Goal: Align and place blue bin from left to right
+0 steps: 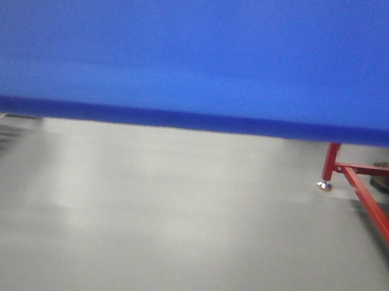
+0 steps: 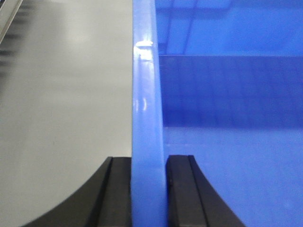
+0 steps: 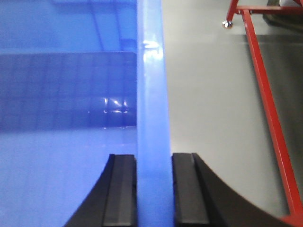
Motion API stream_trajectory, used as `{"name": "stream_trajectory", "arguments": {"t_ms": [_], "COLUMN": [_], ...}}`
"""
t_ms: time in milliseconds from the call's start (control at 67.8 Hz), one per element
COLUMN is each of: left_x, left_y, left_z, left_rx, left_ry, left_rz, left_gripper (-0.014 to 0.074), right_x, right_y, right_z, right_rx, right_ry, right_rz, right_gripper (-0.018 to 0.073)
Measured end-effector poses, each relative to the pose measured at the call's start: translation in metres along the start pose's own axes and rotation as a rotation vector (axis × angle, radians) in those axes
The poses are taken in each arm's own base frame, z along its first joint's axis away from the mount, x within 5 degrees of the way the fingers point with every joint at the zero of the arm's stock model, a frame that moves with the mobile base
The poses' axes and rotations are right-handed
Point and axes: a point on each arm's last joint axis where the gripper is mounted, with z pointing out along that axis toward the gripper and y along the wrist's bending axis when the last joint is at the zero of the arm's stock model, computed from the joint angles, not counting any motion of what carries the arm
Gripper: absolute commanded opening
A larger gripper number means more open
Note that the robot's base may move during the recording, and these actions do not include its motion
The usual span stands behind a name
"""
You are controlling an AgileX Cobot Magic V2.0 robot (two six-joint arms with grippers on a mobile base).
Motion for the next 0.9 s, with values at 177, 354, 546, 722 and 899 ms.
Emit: {"name": "stream_trajectory", "arguments": {"t_ms": [177,354,546,722,899], "left_x": [-0.0003,-0.0010,-0.0016,-0.0016,-0.0017], "left_y": [0.0002,0.0006,0.0009,0.0010,0.0011], "left_z": [0.0000,0.0000,0.0000,0.0000,0.0000], "left_rx": [-0.002,-0.007,-0.010,-0.011,-0.012], "left_ry": [-0.004,-0.011,-0.017,-0.018,-0.019], "left_rz": [0.001,0.003,0.005,0.005,0.006], "left_gripper": [-0.0111,-0.0111,-0.0111,-0.0111,-0.0111], "right_x": [-0.0010,-0.0023,-0.0032,-0.0033,-0.0035], "right_y": [0.0010,0.0019,0.0023,0.0024,0.0024], "right_z": [0.0000,0.0000,0.0001,0.0001,0.0001], "right_rx": [-0.011,-0.020,-0.027,-0.028,-0.029], "right_ry": [-0.011,-0.026,-0.034,-0.035,-0.037], "right_rz": [-0.001,-0.002,-0.001,-0.001,-0.002], "right_gripper": [-0.0166,-0.0166,-0.0166,-0.0166,-0.0166]}}
